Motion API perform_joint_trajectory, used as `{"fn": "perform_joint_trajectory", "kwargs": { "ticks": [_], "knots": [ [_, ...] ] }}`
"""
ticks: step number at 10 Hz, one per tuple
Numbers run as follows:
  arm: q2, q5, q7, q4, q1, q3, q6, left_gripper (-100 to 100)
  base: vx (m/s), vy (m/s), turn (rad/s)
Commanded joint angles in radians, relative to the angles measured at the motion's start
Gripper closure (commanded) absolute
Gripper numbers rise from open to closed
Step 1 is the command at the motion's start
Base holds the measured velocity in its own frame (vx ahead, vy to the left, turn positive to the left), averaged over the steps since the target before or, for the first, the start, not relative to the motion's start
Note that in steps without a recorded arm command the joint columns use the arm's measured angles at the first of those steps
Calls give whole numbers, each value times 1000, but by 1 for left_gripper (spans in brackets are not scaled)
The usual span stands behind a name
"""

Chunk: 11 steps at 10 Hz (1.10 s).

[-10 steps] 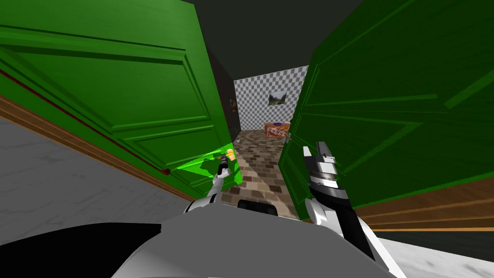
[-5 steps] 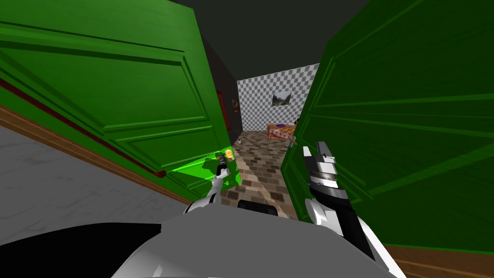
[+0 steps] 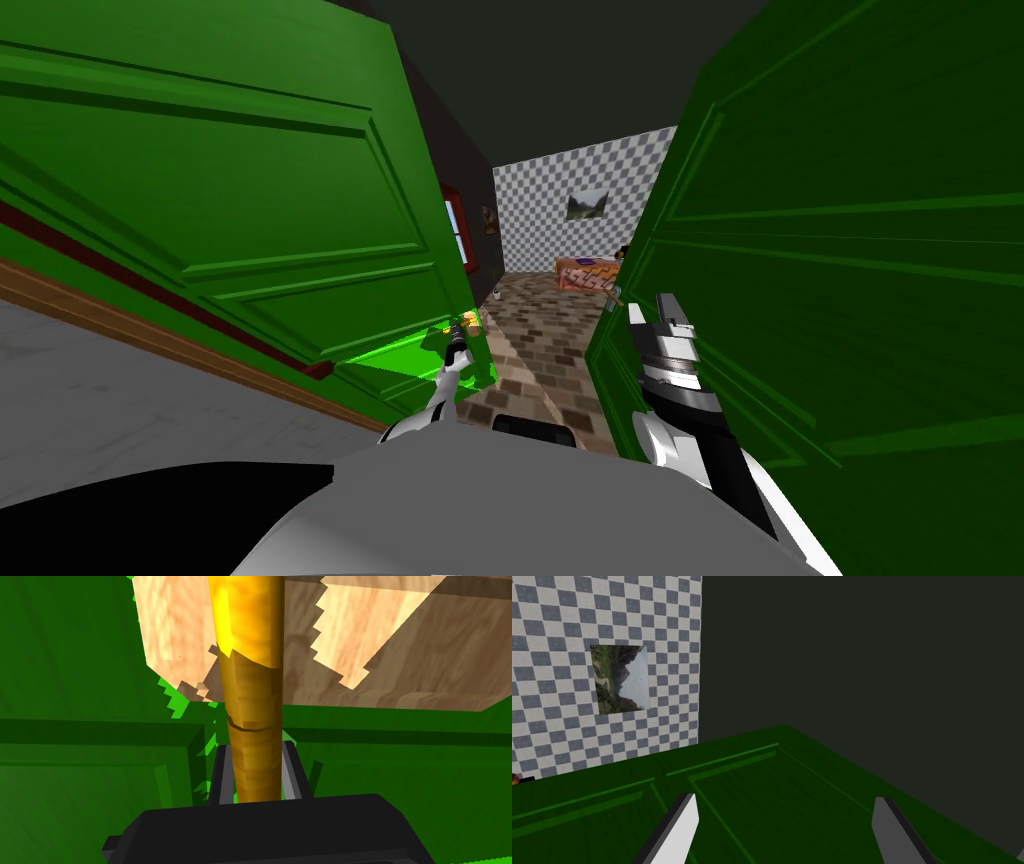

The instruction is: Push the door open

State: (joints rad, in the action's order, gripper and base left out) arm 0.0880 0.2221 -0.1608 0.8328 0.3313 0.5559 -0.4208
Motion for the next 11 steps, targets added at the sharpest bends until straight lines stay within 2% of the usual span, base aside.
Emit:
{"fn": "perform_joint_trajectory", "kwargs": {
  "ticks": [1,8,9,11],
  "knots": [
    [6,5,-11,7,6,22,-3,100,173,-4,44],
    [14,29,-44,18,-1,107,-4,100,193,-23,49],
    [16,27,-40,12,-5,102,-6,100,81,-1,42],
    [22,36,-53,17,-7,136,-7,100,160,3,41]
  ]
}}
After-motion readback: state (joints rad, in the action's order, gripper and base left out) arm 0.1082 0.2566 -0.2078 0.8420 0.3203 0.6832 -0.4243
